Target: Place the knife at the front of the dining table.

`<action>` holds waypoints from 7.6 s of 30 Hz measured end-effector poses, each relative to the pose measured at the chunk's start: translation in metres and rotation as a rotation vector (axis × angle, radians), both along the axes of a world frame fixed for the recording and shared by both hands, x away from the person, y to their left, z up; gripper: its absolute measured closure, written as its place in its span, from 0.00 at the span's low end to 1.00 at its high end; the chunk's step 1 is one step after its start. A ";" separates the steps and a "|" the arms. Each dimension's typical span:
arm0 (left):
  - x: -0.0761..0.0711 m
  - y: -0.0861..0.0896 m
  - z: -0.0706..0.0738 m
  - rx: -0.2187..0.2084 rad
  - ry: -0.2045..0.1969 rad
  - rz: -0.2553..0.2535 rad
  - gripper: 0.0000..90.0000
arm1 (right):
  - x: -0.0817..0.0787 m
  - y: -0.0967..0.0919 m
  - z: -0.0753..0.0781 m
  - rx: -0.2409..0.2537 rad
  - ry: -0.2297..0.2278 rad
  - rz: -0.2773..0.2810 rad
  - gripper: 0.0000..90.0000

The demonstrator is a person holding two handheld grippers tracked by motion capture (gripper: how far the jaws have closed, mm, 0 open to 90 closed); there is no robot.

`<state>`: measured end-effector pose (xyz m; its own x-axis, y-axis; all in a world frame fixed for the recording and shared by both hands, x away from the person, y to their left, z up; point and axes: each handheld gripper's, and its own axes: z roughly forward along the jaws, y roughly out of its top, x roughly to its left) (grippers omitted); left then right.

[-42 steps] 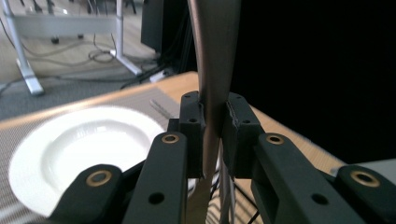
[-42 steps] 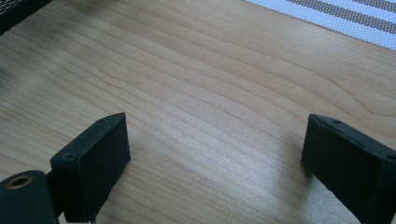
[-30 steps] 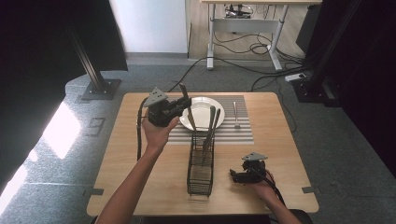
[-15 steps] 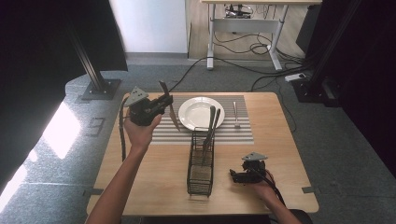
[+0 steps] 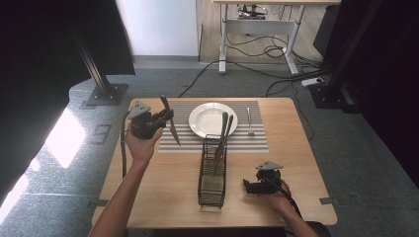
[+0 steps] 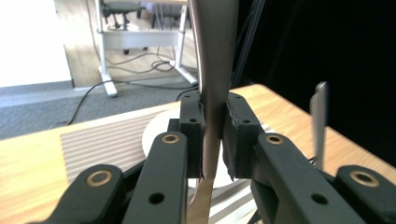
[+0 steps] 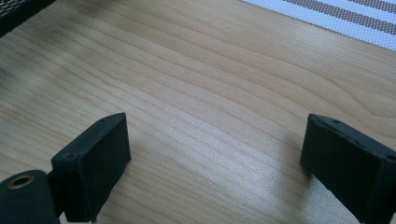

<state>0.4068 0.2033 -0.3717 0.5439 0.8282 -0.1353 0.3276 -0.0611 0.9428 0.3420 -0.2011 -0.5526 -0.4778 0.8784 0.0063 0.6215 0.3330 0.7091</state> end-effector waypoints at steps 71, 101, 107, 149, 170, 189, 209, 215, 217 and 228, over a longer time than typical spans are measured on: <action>0.084 -0.014 -0.073 0.092 0.242 0.150 0.89 | 0.001 0.001 -0.001 0.004 -0.006 0.009 0.08; 0.132 -0.009 -0.126 0.066 0.397 0.204 0.93 | 0.002 0.001 -0.001 0.004 -0.008 0.021 0.08; 0.136 -0.011 -0.135 0.069 0.417 0.204 0.93 | 0.002 0.001 -0.001 0.003 -0.009 0.023 0.08; 0.168 -0.027 -0.162 0.205 0.516 0.216 0.93 | 0.002 0.002 -0.001 0.003 -0.008 0.027 0.09; 0.162 -0.033 -0.166 0.243 0.453 0.232 0.90 | 0.002 0.004 -0.001 0.003 -0.012 0.041 0.11; 0.138 -0.017 -0.156 0.256 0.440 0.165 0.74 | 0.001 0.004 -0.001 0.005 -0.013 0.037 0.11; 0.140 -0.019 -0.159 0.312 0.485 0.193 0.89 | 0.000 0.004 0.000 0.004 -0.012 0.040 0.11; 0.155 -0.016 -0.159 0.293 0.489 0.222 0.89 | 0.001 0.004 -0.001 0.005 -0.014 0.043 0.11; 0.160 -0.017 -0.158 0.287 0.499 0.217 0.89 | 0.001 0.004 -0.001 0.006 -0.014 0.044 0.11; 0.179 -0.018 -0.158 0.257 0.522 0.236 0.89 | 0.002 0.004 -0.001 0.007 -0.014 0.046 0.11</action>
